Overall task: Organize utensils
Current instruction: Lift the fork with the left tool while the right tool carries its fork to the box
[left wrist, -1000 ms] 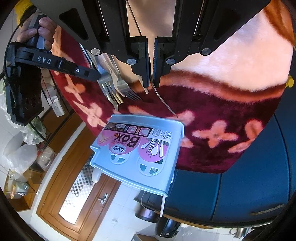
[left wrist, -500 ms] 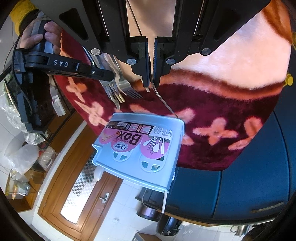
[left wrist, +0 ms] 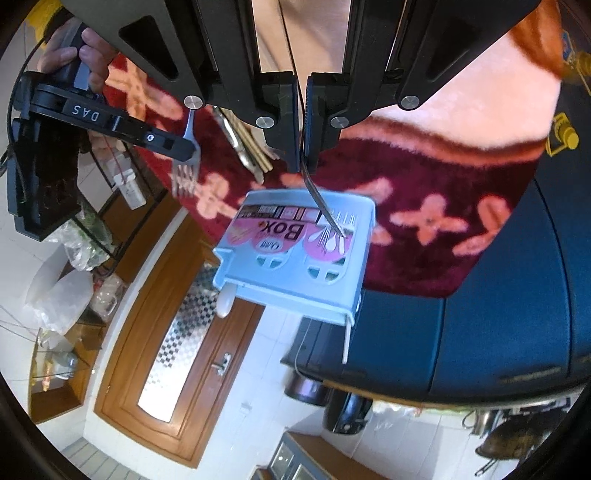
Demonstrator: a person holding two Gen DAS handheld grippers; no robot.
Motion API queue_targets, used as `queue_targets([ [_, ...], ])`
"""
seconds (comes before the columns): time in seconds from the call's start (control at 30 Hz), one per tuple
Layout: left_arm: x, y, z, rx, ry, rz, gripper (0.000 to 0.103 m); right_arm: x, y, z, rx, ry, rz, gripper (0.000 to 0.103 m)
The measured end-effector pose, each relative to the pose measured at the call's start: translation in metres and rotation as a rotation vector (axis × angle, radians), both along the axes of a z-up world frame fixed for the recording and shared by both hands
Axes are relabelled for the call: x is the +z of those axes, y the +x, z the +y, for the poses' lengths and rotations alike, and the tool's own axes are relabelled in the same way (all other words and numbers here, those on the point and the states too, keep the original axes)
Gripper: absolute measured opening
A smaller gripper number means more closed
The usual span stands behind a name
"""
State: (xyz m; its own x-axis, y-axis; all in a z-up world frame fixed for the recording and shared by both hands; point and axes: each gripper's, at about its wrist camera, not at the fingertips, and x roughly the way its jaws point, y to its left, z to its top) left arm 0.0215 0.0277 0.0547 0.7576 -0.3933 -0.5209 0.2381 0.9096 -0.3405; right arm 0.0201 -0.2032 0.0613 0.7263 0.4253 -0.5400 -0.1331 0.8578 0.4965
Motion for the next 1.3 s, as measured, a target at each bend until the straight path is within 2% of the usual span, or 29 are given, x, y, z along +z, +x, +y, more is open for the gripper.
queue_targets([
  [0.5, 0.042, 0.001, 0.001, 0.021, 0.009, -0.106, 0.001, 0.050, 0.001, -0.006, -0.062, -0.053, -0.159, 0.003],
  [0.8, 0.074, 0.022, -0.002, 0.040, 0.040, -0.176, 0.001, 0.070, 0.020, -0.016, -0.087, -0.054, -0.196, 0.003],
  [1.3, 0.103, 0.067, -0.004, 0.072, 0.071, -0.226, 0.001, 0.091, 0.058, -0.031, -0.115, -0.068, -0.226, 0.004],
])
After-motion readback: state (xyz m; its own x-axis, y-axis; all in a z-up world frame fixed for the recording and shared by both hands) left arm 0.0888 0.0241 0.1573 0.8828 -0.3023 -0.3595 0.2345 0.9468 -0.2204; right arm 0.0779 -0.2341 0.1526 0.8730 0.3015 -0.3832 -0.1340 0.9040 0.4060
